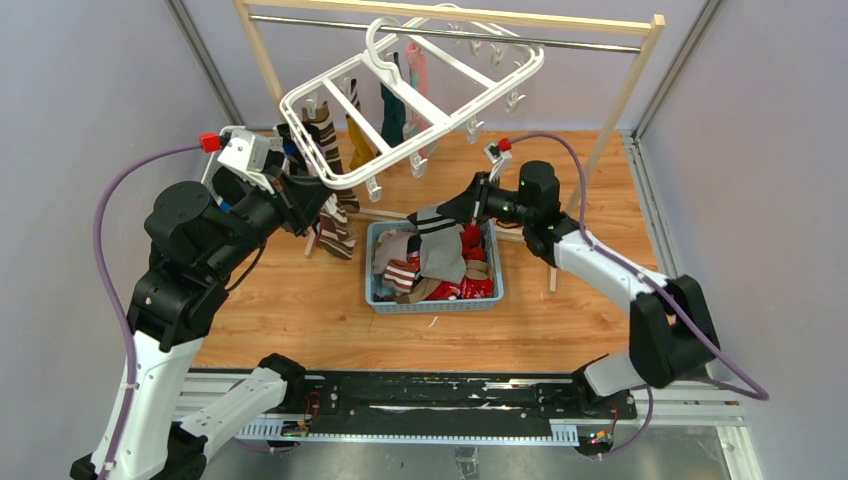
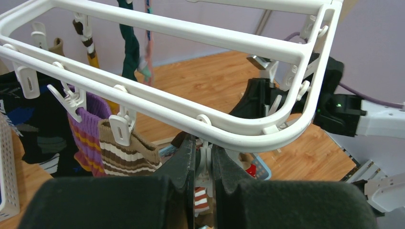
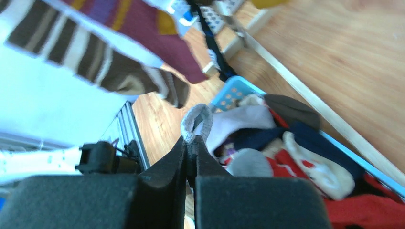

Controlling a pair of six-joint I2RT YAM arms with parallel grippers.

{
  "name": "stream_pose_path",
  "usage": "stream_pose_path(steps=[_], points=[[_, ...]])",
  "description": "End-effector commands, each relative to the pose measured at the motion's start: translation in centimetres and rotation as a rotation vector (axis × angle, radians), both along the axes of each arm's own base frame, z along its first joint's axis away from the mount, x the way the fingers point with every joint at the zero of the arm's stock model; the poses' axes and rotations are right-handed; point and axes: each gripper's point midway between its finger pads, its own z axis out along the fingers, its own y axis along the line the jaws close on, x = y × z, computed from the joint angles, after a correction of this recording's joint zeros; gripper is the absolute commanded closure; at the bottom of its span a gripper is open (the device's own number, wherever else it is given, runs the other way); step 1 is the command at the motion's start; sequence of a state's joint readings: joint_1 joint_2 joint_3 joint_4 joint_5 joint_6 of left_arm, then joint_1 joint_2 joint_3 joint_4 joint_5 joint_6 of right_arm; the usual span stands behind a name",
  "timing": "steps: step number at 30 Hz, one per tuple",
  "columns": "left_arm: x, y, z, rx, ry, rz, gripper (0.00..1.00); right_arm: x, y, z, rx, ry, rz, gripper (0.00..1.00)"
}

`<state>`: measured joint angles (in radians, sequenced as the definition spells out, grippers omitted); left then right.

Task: Clip the socks to the hanger
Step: Pick up the sock from the bin.

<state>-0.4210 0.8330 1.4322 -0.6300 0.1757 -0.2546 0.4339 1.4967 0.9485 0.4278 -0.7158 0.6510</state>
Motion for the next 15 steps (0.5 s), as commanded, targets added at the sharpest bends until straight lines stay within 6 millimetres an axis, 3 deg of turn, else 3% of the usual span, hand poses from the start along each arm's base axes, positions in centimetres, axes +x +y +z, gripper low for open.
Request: stream_pose_path(steps=[1,10,15], points=[[-0.6,0.0,-0.8,0.01,0.027,-0.017,1.0,-4.8,1.5,5.3,-0.044,-0.366,0.091,1.0],[-1.1,-1.0,-1.3,-0.051,0.06,-0.064,1.0,-14.7,5.3,12.8,0.062,-0.722,0.276,1.0],[-1.4,-2.0,-1.5,-0.117,0.096,-0.109,1.0,-17.5,6.6,16.7,0.262,-0.749,0.328,1.0]])
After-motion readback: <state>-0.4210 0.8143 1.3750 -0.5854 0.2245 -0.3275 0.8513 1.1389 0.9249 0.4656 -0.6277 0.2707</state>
